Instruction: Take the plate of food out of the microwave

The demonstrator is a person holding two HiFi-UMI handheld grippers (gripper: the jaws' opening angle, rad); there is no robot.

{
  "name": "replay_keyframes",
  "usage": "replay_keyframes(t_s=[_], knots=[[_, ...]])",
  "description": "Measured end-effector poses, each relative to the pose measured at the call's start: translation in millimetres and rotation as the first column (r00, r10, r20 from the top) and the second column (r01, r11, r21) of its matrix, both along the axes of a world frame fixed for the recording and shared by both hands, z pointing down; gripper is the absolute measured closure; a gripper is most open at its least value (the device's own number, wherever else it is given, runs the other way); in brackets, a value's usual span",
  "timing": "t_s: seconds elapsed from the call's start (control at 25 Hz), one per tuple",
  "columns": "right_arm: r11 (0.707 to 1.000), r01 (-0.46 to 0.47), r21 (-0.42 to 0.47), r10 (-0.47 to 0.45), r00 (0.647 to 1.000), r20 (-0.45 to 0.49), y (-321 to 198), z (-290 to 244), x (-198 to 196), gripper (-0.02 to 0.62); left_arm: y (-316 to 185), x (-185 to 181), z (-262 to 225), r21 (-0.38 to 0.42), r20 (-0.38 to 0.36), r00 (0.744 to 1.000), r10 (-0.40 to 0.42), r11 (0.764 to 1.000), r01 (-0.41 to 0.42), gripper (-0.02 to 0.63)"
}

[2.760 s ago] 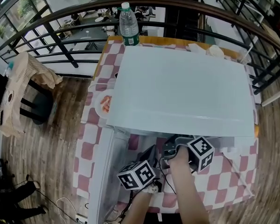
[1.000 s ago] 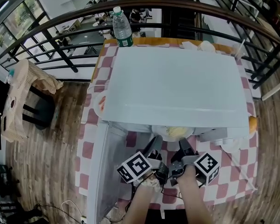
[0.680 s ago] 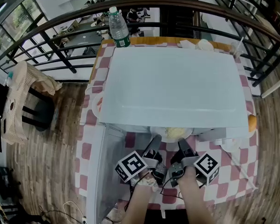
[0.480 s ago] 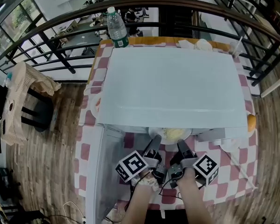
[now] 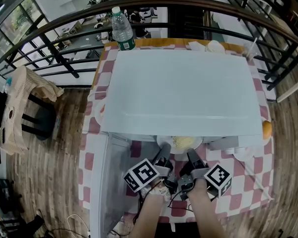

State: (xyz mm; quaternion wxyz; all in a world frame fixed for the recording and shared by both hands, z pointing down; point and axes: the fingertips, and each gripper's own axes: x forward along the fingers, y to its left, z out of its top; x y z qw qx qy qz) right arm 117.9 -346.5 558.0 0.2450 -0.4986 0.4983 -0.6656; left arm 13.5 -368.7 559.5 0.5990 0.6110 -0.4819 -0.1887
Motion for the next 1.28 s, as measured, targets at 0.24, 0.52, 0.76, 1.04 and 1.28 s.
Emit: replay_keyframes(t_s=[0.24, 0.52, 0.76, 1.04, 1.28], knots=[[1.0, 0.023, -0.021, -0.023, 1.0, 0.018, 5, 10, -3, 0.552, 2, -3, 6, -0.031, -0.043, 0.999, -0.029, 0.999, 0.028, 0.583], [0.998, 0.055, -0.005, -0.055, 0.999, -0.002, 8, 9, -4, 0.554, 6, -4, 6, -0.037, -0.057, 0.997, -0.049, 0.998, 0.047, 0.581], [0.995, 0.095, 0.013, -0.095, 0.995, -0.029, 11, 2, -3, 0.552, 12, -4, 1, -0.026, -0.069, 0.995, -0.073, 0.997, 0.071, 0.58], [0.989, 0.139, 0.043, -0.137, 0.99, -0.035, 18, -7, -3, 0.552, 21, -5, -8, -0.009, -0.083, 0.991, -0.105, 0.994, 0.105, 0.58], [0.982, 0.183, 0.054, -0.182, 0.983, -0.018, 28, -16, -3, 0.552, 34, -5, -15, -0.005, -0.098, 0.984, -0.148, 0.989, 0.149, 0.58]])
